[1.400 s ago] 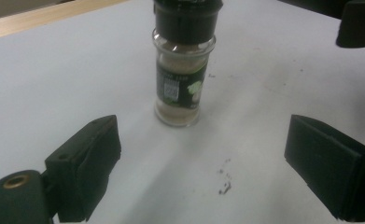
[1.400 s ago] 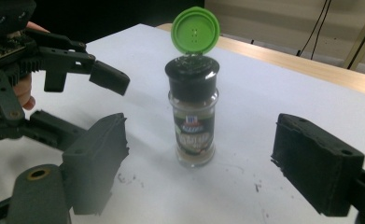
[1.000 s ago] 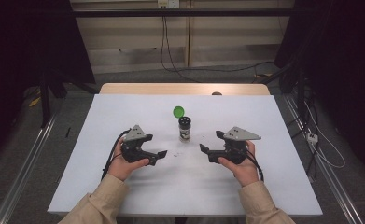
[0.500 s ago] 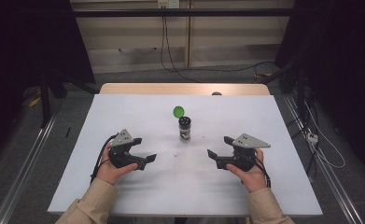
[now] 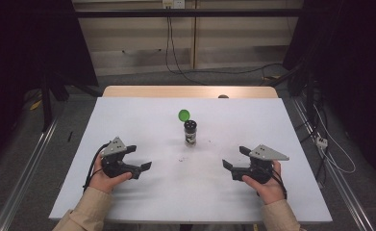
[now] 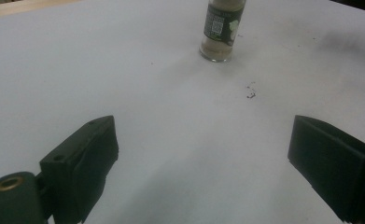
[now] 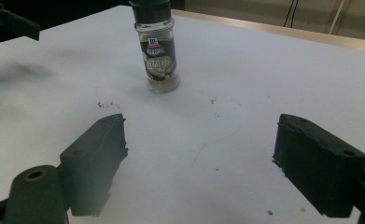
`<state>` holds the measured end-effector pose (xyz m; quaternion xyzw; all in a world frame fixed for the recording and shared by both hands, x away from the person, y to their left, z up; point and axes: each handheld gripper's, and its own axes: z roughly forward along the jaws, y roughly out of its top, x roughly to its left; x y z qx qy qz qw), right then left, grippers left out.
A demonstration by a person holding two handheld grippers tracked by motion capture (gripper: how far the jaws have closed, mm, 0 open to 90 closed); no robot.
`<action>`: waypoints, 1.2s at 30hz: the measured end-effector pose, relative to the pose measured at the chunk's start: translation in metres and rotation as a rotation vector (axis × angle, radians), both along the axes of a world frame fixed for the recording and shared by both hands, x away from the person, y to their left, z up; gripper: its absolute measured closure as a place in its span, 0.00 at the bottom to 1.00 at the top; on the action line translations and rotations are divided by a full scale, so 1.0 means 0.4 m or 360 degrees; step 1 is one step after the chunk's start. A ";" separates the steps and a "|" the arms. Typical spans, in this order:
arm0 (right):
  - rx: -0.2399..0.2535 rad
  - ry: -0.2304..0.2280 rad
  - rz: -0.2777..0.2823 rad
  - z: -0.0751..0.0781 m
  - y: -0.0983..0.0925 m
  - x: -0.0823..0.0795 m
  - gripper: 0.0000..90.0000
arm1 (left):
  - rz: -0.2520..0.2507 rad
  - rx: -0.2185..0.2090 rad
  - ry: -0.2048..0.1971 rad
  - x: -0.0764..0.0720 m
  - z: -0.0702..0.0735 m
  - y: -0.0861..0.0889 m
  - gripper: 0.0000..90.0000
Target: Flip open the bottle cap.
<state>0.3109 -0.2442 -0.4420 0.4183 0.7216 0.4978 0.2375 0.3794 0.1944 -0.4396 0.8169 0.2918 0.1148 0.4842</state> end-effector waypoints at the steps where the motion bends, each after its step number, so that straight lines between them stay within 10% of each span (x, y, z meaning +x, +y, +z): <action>1: 0.0001 0.0001 0.0000 0.000 -0.001 -0.001 0.18 | 0.0000 0.0004 0.0001 -0.002 -0.001 0.002 0.09; 36: -0.0032 0.0033 -0.0054 -0.037 -0.081 -0.062 0.18 | 0.0063 -0.0018 0.0003 -0.037 -0.014 0.071 0.09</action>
